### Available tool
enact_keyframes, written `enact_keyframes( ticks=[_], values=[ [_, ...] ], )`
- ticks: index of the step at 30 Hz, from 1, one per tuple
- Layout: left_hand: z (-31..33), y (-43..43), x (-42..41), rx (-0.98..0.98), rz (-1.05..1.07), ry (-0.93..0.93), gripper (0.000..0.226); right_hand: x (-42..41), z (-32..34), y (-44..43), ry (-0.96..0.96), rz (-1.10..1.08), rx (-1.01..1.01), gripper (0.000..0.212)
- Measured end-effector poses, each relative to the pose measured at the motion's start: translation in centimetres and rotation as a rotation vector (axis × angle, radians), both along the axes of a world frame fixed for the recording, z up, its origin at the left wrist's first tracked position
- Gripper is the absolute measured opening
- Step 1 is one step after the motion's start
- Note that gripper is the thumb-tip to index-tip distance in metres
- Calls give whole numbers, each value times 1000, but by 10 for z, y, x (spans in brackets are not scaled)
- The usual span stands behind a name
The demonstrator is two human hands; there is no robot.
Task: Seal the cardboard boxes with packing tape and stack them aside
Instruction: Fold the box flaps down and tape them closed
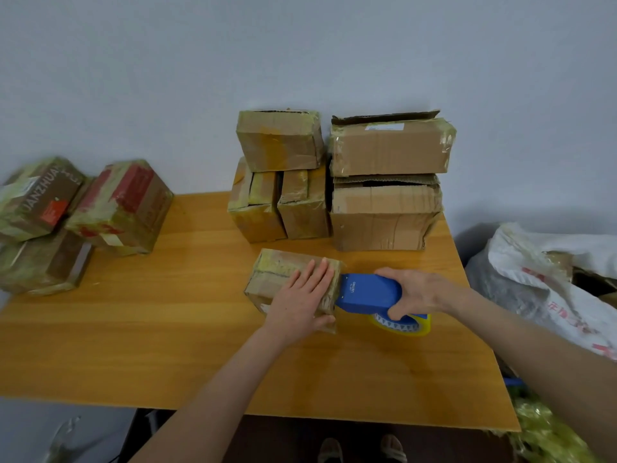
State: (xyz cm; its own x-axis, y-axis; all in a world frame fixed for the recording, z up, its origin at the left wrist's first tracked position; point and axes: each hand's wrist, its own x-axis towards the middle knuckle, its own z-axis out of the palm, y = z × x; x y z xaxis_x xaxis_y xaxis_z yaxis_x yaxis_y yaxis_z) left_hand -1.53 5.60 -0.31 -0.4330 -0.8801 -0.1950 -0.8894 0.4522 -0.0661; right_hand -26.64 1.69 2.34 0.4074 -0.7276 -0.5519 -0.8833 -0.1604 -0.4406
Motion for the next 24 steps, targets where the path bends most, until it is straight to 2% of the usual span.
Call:
enact_keyframes(
  ticks=[5, 11, 17, 20, 22, 24],
  values=[
    [-1, -3, 2, 19, -1, -20, 92, 7, 6, -7, -53, -16, 80, 64],
    [7, -6, 7, 47, -38, -35, 92, 10, 8, -9, -96, -57, 134, 77],
    [13, -4, 9, 69, -36, -2, 92, 19, 16, -1, -49, -102, 130, 69],
    [13, 0, 15, 73, -29, 15, 93, 20, 13, 9, -51, -195, 159, 64],
    [10, 3, 21, 79, -20, 24, 95, 16, 7, 20, -64, -224, 175, 53],
    [12, 5, 24, 77, 4, 38, 92, 9, 1, 24, -137, -276, 196, 57]
  ],
)
